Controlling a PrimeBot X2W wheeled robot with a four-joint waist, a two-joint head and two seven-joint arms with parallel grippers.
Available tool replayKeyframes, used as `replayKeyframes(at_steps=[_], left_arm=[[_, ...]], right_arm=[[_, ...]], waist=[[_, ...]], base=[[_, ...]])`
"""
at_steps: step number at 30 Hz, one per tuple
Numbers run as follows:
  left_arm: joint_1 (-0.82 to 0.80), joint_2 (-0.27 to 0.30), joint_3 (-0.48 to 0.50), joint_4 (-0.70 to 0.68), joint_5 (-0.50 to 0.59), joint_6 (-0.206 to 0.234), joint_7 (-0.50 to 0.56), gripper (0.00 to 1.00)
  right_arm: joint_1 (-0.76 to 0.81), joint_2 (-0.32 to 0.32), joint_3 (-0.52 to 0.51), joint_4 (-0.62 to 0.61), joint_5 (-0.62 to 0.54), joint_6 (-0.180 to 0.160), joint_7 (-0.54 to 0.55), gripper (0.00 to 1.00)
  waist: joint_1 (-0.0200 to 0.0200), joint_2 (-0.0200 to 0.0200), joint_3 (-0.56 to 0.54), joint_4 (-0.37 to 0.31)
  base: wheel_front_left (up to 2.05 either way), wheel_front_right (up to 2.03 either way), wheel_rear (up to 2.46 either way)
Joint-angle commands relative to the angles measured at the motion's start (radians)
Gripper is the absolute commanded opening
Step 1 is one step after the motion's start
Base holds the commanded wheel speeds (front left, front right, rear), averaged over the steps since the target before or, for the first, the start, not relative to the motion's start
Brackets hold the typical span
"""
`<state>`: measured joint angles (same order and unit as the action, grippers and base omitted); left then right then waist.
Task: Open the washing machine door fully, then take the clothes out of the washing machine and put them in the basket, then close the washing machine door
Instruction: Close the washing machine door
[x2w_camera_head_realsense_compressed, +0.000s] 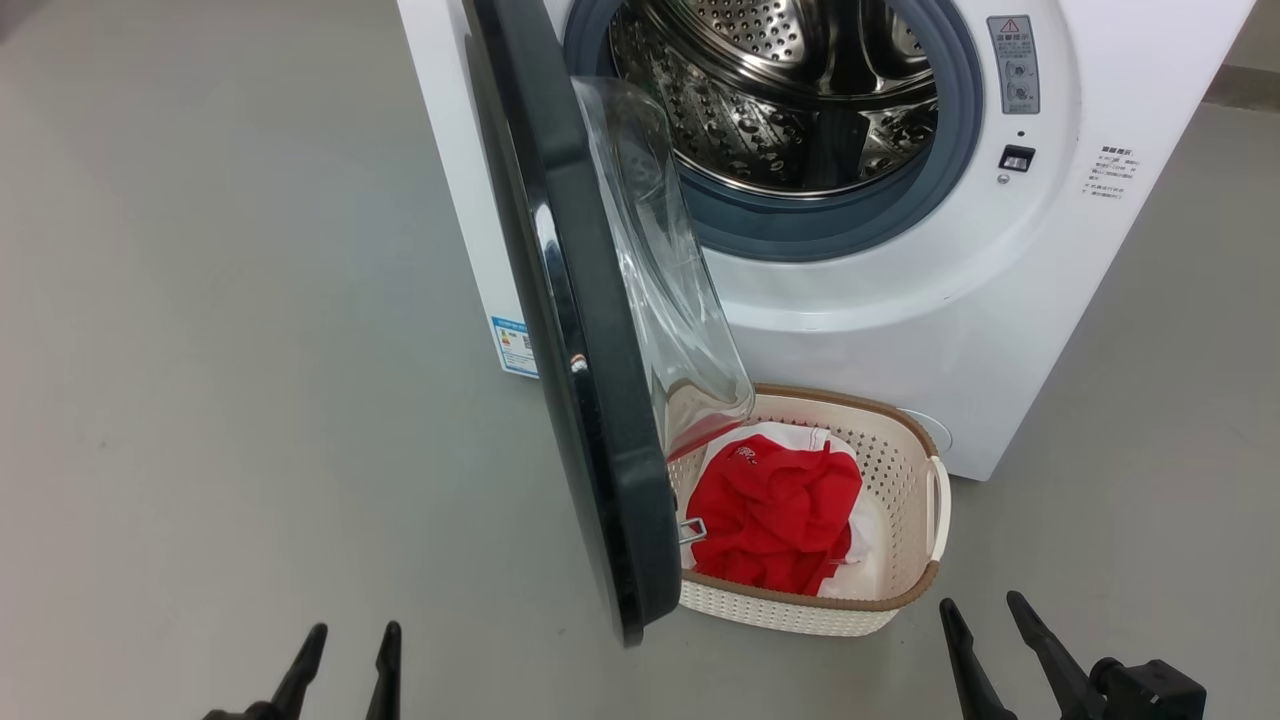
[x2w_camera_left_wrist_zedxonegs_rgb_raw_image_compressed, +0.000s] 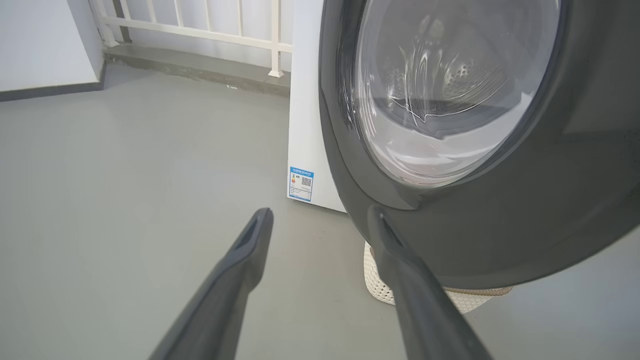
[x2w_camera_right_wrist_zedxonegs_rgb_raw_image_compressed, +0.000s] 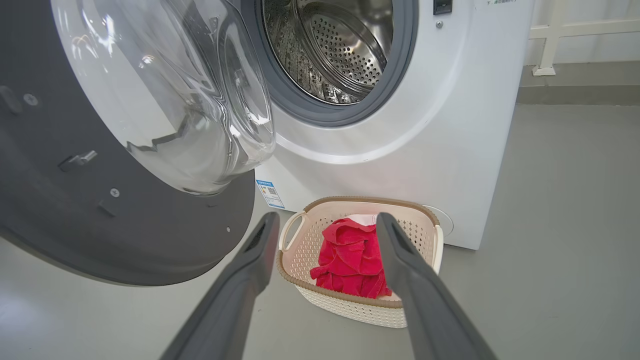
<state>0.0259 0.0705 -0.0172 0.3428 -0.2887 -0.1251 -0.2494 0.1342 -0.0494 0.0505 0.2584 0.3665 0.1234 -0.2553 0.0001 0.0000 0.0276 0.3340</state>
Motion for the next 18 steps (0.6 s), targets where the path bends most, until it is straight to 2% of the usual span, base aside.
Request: replayKeyframes(at_steps=[1,7,18], left_arm=[[-0.008,0.003,0.043,-0.045,0.038,-0.006,-0.012,1.0],[0.016,-0.014,0.044,-0.088,0.121,-0.006,-0.012,1.0],[0.02,-0.02,0.044,-0.089,0.13,-0.006,-0.012,1.0]], right_arm=[[-0.049,-0.011,0.024,-0.02,-0.002,0.007,-0.006,1.0],[-0.048,-0.012,0.026,-0.019,-0.004,0.007,-0.006,1.0],[-0.044,-0.009,0.027,-0.016,-0.005,0.007,-0.006,1.0]], waist=[[-0.0001,0.0,0.0,0.0],[-0.0001,0.0,-0.003,-0.001],[-0.0001,0.0,-0.012,-0.008]], base=[[0.0,0.0,0.0],[0.0,0.0,0.0],[0.0,0.0,0.0]])
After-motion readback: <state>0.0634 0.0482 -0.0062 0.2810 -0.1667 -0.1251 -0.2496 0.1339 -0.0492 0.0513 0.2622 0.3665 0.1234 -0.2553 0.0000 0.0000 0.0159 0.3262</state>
